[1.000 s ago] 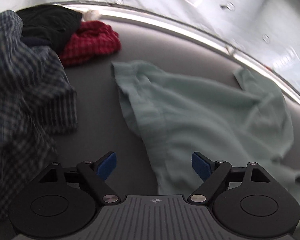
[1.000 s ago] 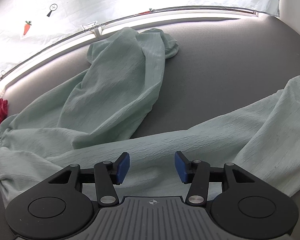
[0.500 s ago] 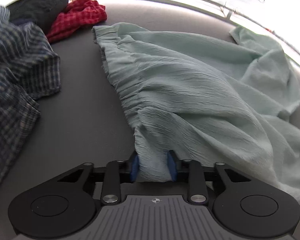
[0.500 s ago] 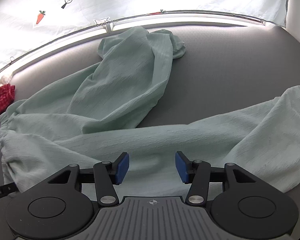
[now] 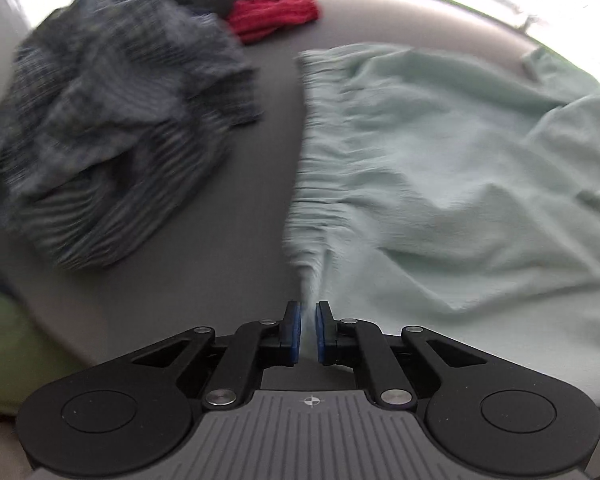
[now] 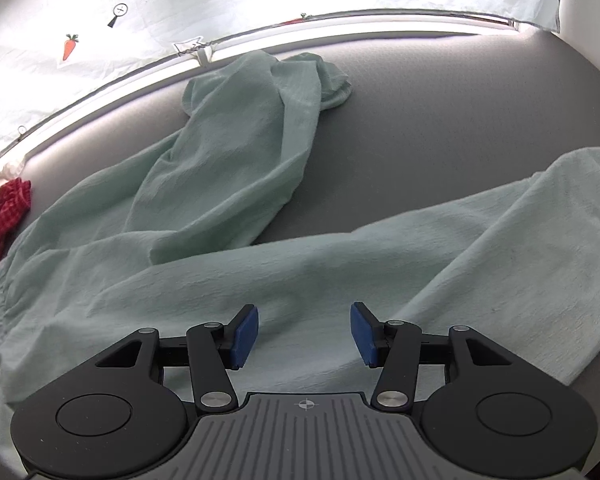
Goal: Fold clothes
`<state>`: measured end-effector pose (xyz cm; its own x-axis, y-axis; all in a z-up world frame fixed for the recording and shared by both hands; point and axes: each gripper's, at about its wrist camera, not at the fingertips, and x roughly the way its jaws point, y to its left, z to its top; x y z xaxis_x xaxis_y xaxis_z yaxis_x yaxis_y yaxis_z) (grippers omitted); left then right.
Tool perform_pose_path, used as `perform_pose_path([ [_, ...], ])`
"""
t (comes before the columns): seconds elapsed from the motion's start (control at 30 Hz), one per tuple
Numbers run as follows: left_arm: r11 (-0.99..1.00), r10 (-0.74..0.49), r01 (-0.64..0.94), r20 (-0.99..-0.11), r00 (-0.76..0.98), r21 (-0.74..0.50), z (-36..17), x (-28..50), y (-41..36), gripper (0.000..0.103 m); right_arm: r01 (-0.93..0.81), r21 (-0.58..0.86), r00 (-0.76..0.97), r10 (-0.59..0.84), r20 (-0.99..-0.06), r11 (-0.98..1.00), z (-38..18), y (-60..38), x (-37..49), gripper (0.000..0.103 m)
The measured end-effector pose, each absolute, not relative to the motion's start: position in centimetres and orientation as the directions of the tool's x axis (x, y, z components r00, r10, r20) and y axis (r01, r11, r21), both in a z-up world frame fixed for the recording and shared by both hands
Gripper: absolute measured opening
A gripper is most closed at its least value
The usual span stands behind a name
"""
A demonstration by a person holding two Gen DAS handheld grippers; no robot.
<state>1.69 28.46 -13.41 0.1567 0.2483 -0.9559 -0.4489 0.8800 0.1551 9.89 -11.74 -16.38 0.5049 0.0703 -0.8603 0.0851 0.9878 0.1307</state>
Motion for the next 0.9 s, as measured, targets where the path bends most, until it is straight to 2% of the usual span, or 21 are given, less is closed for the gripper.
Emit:
perform_pose_path([
  [0.1,0.855,0.228,-0.497,-0.968,0.109,0.146,-14.3,1.1,29.2,0.011,0.104,0.133,0.487,0.066,-0.871,0.986,-17.0,-12.9,10.0,0.065],
  [0.2,0.837,0.129,-0.547,-0.966,0.225,-0.015,-12.9,1.0,29.1,0.022,0.140,0.123,0.500,0.037,-0.865,0.982,-17.2,-14.8,10.0,0.070],
  [0.23,0.841,0.125,-0.540,-0.961,0.247,-0.029,-12.6,1.2,28.9,0.026,0.162,0.117,0.507,0.019,-0.862,0.980,-17.3,-15.8,10.0,0.075],
  [0.27,0.856,0.132,-0.515,-0.951,0.279,-0.032,-12.3,1.7,28.0,0.032,0.183,0.111,0.513,0.001,-0.858,0.977,-17.3,-16.8,10.0,0.076],
  [0.37,0.921,0.137,-0.390,-0.917,0.374,-0.021,-11.7,4.2,23.8,0.041,0.271,0.074,0.532,-0.085,-0.842,0.960,-17.4,-20.9,10.0,0.077],
  [0.43,0.946,0.112,-0.324,-0.910,0.398,-0.026,-12.3,5.7,21.3,0.043,0.341,0.049,0.539,-0.152,-0.828,0.939,-17.4,-23.9,9.9,0.080],
  [0.67,0.983,-0.138,-0.062,-0.925,0.354,-0.170,-15.3,10.6,9.1,0.045,0.578,-0.022,0.488,-0.367,-0.792,0.816,-18.0,-37.2,7.6,0.081],
  [0.8,0.984,-0.175,0.076,-0.931,0.321,-0.159,-16.8,11.6,2.3,0.045,0.674,-0.064,0.426,-0.458,-0.780,0.736,-18.8,-44.1,5.6,0.081],
  [0.9,0.982,-0.181,0.099,-0.937,0.298,-0.159,-17.8,11.9,-0.2,0.045,0.737,-0.058,0.390,-0.494,-0.777,0.673,-19.9,-49.8,4.2,0.080],
])
